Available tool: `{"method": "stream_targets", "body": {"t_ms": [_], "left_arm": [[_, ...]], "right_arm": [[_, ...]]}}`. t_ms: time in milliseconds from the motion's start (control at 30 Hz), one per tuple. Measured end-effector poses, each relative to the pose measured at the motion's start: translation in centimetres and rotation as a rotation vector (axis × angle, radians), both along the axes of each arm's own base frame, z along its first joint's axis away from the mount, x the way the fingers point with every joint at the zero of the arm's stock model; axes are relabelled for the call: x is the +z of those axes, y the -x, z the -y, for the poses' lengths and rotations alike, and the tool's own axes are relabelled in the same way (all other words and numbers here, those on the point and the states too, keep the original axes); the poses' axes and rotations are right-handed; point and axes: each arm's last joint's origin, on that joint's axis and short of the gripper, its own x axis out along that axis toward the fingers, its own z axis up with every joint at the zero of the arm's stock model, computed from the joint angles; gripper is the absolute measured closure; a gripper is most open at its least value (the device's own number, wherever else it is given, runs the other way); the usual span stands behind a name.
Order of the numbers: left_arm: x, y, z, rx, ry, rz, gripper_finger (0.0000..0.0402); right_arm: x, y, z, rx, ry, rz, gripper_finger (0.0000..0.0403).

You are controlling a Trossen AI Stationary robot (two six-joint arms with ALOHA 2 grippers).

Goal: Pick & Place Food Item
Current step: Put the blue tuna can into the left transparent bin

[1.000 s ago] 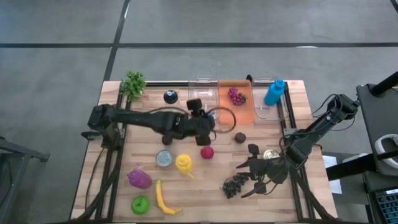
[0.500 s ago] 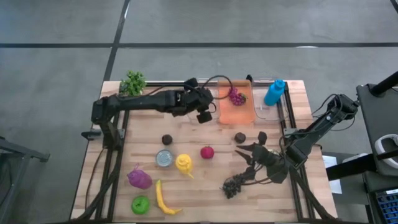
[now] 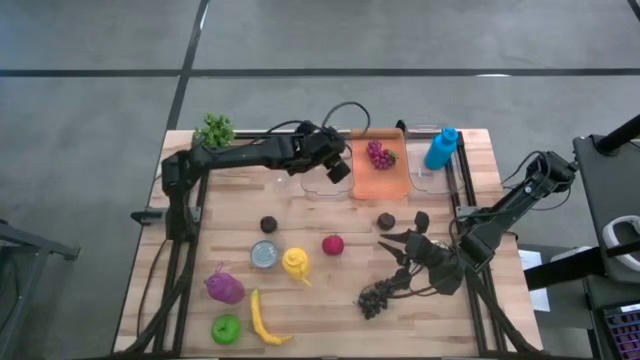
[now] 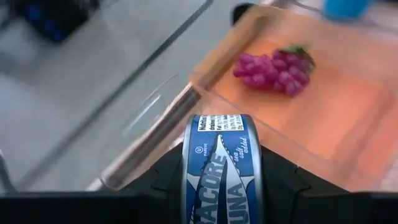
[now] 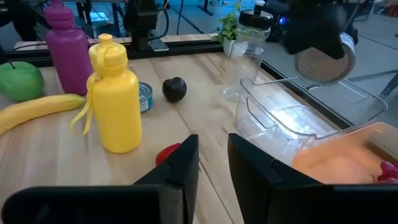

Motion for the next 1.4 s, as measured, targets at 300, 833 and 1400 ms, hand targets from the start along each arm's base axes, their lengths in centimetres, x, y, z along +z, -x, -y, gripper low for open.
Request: {"method": "stream_targets", "body": {"t_ms": [300,833,1400], "left_arm": [[-0.2,0.2,-1.9,0.197,0.115,0.189,0.0260],[-1.5,0.8,-5.8,0.344,0.143,0.234,0.0260],[-4.5,0.9,-8.2,0.424,0.248,0.238,0.0257]], "right_arm": [[0.0,0.0,0.0,0.001,-0.001,0.000,0.0306],[0.0,0.0,0.0,0.002,-0.005,0.001,0.0331],[0.0,0.0,0.0,0.002,-0.006,0.002,0.0312]]}}
